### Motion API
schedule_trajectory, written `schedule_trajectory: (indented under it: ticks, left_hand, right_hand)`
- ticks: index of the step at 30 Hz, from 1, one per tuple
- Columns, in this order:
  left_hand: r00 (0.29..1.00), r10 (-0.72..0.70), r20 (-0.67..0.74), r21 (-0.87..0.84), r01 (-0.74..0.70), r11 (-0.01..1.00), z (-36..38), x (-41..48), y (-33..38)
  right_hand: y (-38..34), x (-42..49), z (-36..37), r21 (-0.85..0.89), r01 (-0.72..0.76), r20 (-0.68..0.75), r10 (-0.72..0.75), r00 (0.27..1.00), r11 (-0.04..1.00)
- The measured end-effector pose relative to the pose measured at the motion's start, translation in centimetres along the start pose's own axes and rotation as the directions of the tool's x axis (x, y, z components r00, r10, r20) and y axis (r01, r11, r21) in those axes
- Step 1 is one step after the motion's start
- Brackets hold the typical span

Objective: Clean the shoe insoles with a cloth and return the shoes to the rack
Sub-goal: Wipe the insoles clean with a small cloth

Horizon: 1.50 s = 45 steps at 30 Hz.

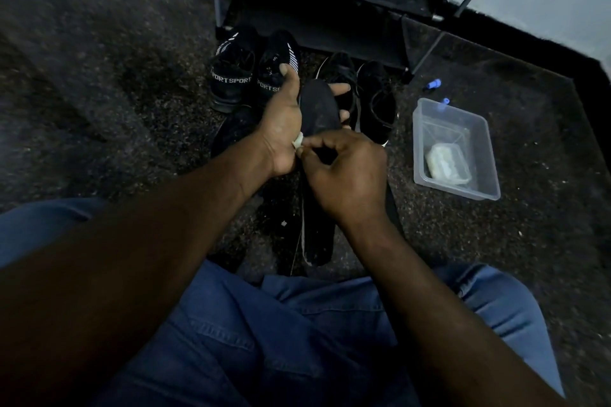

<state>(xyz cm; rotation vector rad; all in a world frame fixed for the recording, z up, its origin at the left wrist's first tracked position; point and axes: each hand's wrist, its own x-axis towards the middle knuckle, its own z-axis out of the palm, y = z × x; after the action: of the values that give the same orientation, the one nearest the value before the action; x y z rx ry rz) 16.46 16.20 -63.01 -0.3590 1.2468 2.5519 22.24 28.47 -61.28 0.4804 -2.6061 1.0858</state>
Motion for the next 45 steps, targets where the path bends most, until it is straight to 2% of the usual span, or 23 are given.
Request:
schedule_trajectory:
  ticks: [5, 8, 14, 19, 24, 28, 32, 35, 39, 42, 45]
  left_hand:
    - [0.999, -0.032, -0.005, 0.118, 0.032, 0.992, 1.0, -1.0, 0.1]
    - [0.997, -0.063, -0.036, 0.116, 0.067, 0.991, 1.5, -1.4, -0.3]
    - [0.999, -0.021, -0.029, 0.156, 0.026, 0.987, 0.9, -1.1, 0.2]
    - [1.0, 0.002, -0.014, 0.028, -0.002, 1.0, 0.2, -0.1, 0.5]
    - [1.0, -0.011, 0.004, 0.053, 0.011, 0.999, 0.2, -0.1, 0.2]
    - [1.0, -0.021, -0.01, 0.141, 0.022, 0.99, 0.7, -0.9, 0.4]
    - [0.996, -0.085, -0.031, 0.111, 0.088, 0.99, 1.6, -1.2, -0.3]
    - [0.995, -0.094, -0.018, 0.102, 0.095, 0.99, 1.4, -1.1, -0.2]
    - [1.0, 0.012, -0.015, 0.108, -0.01, 0.994, 0.5, -0.4, 0.5]
    - [1.0, 0.014, -0.007, 0.069, -0.014, 0.998, 0.4, 0.0, 0.8]
    - [1.0, -0.002, 0.031, 0.058, 0.0, 0.998, 0.6, -0.2, 0.9]
  right_hand:
    - [-0.1, 2.7, -0.1, -0.039, -0.046, -0.092, 0.042, 0.995, 0.998]
    - [0.2, 4.8, -0.1, -0.075, -0.082, -0.139, 0.071, 0.988, 0.994]
    - [-0.5, 3.4, -0.1, -0.003, -0.057, -0.071, 0.056, 0.996, 0.998]
    - [-0.4, -0.7, 0.2, 0.034, 0.001, -0.032, 0.001, 0.999, 0.999]
    - [-0.3, -0.5, 0.1, 0.009, 0.018, -0.058, -0.018, 0.998, 1.0]
    - [-0.1, 2.5, 0.3, -0.01, -0.062, -0.075, 0.061, 0.995, 0.998]
    - [0.0, 5.3, 0.0, -0.017, -0.122, -0.153, 0.118, 0.981, 0.992]
    - [-0.3, 4.9, 0.2, -0.022, -0.105, -0.118, 0.101, 0.988, 0.994]
    - [-0.6, 1.3, 0.2, 0.022, -0.056, -0.042, 0.057, 0.997, 0.998]
    - [-0.5, -1.1, 0.0, 0.045, -0.033, 0.02, 0.032, 0.999, 0.998]
    - [0.1, -0.7, -1.0, 0.161, -0.155, 0.029, 0.153, 0.988, 0.975]
